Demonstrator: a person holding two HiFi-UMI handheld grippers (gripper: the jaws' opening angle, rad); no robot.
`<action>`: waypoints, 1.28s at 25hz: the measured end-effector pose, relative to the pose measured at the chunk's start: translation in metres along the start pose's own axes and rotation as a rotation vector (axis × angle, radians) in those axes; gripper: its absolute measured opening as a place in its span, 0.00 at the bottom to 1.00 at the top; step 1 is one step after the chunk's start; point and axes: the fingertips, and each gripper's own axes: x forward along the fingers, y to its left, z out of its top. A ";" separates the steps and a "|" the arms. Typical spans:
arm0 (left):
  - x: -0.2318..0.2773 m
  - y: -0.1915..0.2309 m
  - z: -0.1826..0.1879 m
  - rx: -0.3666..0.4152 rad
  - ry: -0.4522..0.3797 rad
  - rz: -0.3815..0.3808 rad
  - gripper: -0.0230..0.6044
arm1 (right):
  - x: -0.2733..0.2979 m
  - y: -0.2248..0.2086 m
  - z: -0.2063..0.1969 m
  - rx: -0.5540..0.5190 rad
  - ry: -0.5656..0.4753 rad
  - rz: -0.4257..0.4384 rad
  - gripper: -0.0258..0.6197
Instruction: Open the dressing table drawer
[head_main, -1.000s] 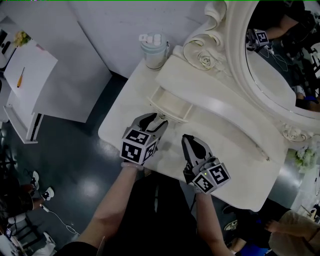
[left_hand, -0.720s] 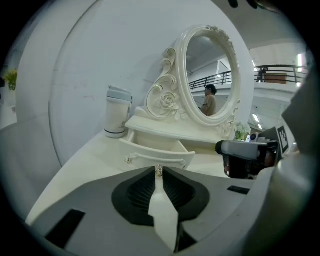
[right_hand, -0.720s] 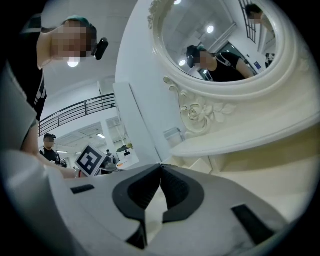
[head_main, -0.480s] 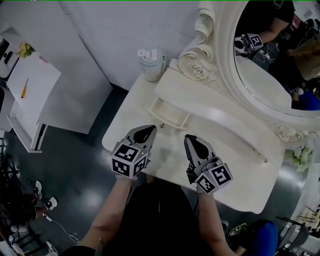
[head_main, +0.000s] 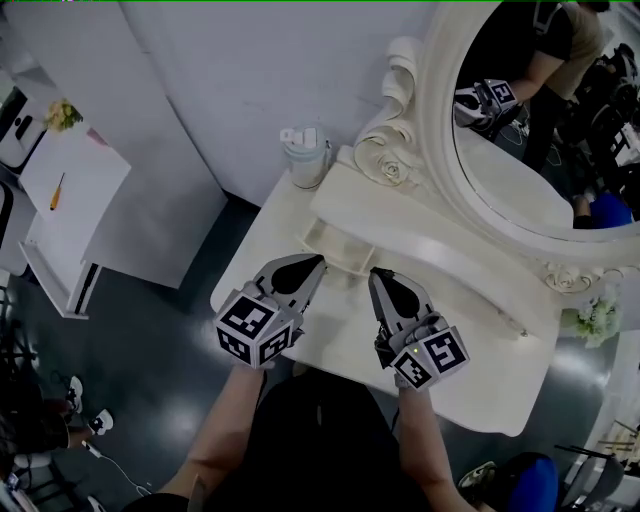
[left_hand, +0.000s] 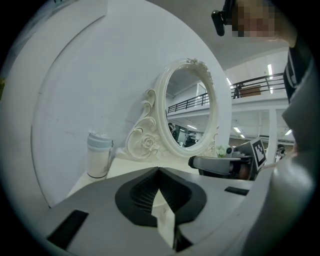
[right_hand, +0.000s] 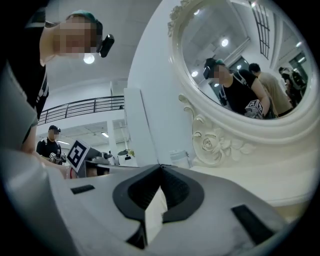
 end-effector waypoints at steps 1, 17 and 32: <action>-0.001 -0.001 0.006 0.008 -0.009 -0.006 0.04 | 0.001 0.001 0.006 -0.006 -0.009 0.002 0.05; -0.024 -0.011 0.107 0.030 -0.205 -0.028 0.04 | 0.000 0.017 0.087 -0.082 -0.091 0.020 0.05; -0.027 -0.024 0.146 0.016 -0.276 -0.058 0.04 | -0.007 0.024 0.123 -0.115 -0.124 0.045 0.05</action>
